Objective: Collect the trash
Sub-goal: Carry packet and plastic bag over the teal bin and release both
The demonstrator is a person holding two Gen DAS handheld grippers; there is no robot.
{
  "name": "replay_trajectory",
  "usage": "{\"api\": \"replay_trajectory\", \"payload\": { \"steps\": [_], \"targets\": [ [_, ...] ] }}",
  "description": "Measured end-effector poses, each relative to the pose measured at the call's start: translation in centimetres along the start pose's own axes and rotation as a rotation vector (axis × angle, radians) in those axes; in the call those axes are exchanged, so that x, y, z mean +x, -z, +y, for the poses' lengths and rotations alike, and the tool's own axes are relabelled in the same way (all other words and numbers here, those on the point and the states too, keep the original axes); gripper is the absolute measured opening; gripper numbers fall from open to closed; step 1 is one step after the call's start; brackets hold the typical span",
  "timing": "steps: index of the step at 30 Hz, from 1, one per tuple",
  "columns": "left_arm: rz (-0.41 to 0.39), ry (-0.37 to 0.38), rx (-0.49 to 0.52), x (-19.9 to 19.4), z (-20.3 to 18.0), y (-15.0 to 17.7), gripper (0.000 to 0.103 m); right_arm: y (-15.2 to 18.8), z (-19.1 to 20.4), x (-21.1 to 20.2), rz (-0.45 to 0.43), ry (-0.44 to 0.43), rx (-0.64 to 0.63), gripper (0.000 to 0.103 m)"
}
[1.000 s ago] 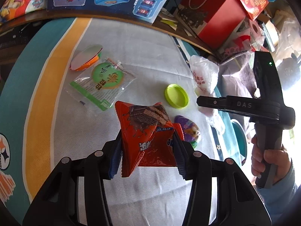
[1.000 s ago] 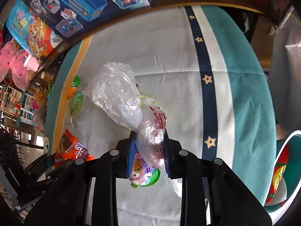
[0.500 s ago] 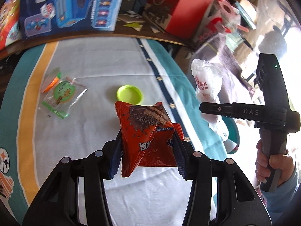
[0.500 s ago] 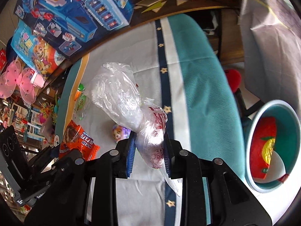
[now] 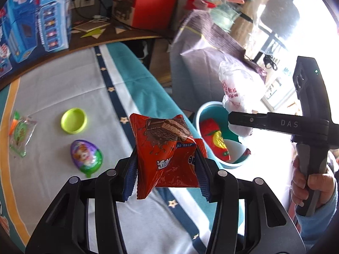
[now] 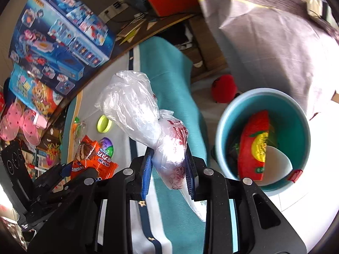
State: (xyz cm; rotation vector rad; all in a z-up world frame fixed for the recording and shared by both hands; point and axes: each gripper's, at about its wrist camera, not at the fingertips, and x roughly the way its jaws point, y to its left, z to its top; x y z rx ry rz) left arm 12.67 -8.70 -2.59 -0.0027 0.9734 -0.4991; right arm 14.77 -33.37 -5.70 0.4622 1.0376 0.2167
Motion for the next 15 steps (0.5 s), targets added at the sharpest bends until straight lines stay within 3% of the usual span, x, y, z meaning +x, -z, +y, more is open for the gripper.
{"api": "replay_trajectory", "payload": {
  "steps": [8,15],
  "targets": [
    [0.052,0.001,0.101,2.8,-5.1,-1.5,0.050,0.6,-6.7,-2.7,-0.056,-0.007,0.110,0.028],
    [0.104,0.012,0.172,6.4,-9.2,-2.4,0.050,1.7,-12.1,-3.3,-0.054,-0.006,0.201,0.028]
  ]
}}
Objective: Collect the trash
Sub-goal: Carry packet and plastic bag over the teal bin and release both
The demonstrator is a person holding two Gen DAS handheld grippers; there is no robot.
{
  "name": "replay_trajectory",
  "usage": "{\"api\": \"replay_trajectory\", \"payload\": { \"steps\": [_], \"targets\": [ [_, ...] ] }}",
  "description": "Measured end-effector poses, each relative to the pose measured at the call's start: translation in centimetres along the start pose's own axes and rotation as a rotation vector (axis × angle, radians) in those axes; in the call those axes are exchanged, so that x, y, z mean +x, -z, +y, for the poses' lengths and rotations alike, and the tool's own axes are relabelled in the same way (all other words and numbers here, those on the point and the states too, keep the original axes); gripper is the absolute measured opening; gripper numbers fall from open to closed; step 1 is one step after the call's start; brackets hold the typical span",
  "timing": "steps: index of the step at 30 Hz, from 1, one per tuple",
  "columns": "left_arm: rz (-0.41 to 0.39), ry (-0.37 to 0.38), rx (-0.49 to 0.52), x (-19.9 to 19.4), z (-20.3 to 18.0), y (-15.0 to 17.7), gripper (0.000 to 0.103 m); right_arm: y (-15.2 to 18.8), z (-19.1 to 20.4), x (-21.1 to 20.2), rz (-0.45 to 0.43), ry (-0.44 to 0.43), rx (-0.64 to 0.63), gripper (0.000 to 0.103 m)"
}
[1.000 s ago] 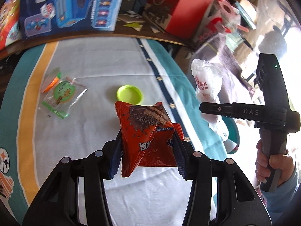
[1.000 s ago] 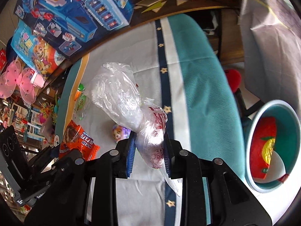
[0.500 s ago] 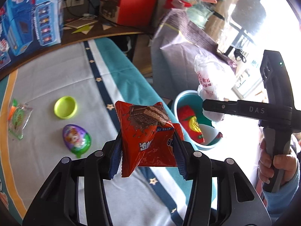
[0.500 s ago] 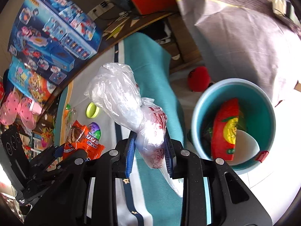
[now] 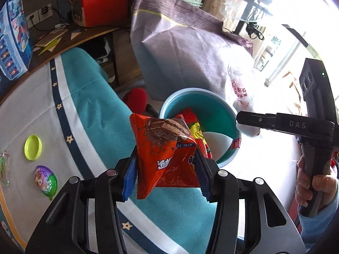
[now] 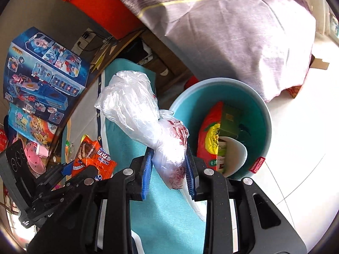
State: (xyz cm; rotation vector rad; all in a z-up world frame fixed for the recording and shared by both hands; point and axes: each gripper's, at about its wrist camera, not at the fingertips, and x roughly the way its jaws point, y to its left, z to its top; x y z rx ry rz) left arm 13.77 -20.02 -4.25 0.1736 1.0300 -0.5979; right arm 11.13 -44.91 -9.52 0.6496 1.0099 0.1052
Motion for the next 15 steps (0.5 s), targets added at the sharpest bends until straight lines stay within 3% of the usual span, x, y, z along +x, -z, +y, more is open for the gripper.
{"api": "replay_trajectory", "payload": {
  "steps": [15],
  "targets": [
    [0.091,0.058,0.065,6.7,-5.5,-2.7,0.051,-1.3,-5.3,0.5,0.028,0.022,0.077,0.028]
  ]
}}
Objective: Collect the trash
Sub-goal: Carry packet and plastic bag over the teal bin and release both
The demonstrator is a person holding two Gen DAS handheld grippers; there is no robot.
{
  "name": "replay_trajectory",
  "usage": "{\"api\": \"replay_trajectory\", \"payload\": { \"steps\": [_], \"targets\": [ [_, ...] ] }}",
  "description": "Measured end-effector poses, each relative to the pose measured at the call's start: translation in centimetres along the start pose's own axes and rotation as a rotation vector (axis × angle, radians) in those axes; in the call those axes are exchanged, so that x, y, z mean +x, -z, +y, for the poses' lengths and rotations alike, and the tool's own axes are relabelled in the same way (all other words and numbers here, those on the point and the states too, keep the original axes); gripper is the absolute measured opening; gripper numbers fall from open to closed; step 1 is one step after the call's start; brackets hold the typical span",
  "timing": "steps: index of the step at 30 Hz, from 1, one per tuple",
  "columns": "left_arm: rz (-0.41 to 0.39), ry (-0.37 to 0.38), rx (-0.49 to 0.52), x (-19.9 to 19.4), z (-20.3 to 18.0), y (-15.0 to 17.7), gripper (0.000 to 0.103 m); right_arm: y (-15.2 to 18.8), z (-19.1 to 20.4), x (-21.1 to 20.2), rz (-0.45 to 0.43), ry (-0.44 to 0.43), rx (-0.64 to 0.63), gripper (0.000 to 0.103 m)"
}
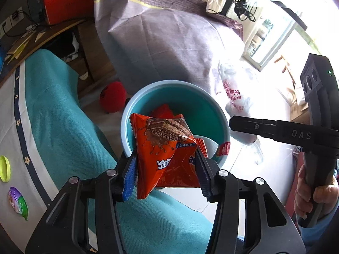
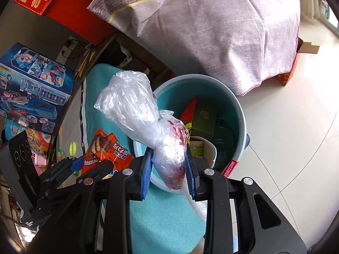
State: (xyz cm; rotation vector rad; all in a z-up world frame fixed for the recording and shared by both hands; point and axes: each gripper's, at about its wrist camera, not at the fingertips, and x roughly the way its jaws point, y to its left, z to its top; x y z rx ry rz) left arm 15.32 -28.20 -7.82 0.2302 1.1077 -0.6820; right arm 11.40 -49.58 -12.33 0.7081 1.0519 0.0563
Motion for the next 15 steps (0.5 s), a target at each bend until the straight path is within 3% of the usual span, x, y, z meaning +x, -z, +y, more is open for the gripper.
{"api": "replay_trajectory", "payload": {
  "steps": [3,6,9,15],
  "targets": [
    [0.012,0.003,0.004,0.8,-0.2,-0.4,0.054,-0.3,-0.5,0.3,0.005,0.000,0.011,0.028],
    [0.007,-0.002,0.009,1.1,-0.3,-0.8,0.067,-0.5,-0.7,0.7,0.009,0.003,0.021,0.028],
    [0.018,-0.027,0.017,1.5,-0.3,-1.0,0.089,-0.6,-0.7,1.0,0.016,0.004,0.027,0.029],
    [0.028,-0.033,-0.008,1.4,0.6,-0.5,0.091,-0.9,-0.5,1.3,0.021,0.008,0.022,0.029]
  ]
}}
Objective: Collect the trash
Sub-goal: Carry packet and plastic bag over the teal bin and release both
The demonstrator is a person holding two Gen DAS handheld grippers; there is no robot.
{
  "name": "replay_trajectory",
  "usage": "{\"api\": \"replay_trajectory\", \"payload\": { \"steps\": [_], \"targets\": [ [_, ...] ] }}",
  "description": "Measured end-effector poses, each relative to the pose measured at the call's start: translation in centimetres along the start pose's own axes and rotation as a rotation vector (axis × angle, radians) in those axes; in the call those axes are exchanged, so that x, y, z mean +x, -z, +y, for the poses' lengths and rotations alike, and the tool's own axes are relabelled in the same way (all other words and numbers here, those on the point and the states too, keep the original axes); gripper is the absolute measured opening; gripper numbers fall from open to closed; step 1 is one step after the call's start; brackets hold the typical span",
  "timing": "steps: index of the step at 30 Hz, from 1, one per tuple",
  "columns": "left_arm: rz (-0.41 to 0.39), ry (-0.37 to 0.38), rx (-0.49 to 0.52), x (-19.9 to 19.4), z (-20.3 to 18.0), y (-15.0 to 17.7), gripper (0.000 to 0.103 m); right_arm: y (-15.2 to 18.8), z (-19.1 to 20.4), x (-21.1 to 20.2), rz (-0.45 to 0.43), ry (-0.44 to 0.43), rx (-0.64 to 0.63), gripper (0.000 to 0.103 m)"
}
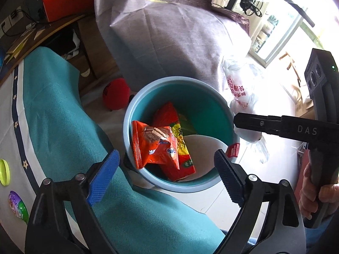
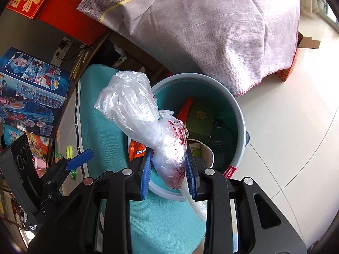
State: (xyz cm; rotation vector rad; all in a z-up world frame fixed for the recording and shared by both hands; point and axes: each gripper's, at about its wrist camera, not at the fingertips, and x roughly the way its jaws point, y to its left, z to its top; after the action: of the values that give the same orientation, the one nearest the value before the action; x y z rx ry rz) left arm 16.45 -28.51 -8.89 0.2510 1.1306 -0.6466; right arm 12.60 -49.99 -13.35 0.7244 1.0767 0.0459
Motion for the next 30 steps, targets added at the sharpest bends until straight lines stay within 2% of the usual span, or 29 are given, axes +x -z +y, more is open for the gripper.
{"api": "replay_trajectory", "payload": {
  "steps": [13,15,17,20,30],
  "targets": [
    [0.002,0.007,-0.070,-1.4,2.3,1.6,0.091,-0.2,2.1,1.3,0.021,-0.003,-0.036,0.034],
    [0.002,0.009,-0.077,-1.6,2.5,1.8,0.091,-0.1,2.4,1.5,0.023,0.000,-0.043,0.038],
    [0.001,0.006,-0.077,-1.7,2.6,1.8,0.091,-0.1,2.7,1.6,0.018,0.009,-0.048,0.060],
    [0.004,0.005,-0.076,-1.7,2.7,1.9,0.091,-0.2,2.9,1.4,0.004,0.018,-0.043,0.074],
    [0.002,0.010,-0.092,-2.2,3.6,2.5,0.091,0.0,3.1,1.7,0.027,0.035,-0.008,0.076]
  ]
}}
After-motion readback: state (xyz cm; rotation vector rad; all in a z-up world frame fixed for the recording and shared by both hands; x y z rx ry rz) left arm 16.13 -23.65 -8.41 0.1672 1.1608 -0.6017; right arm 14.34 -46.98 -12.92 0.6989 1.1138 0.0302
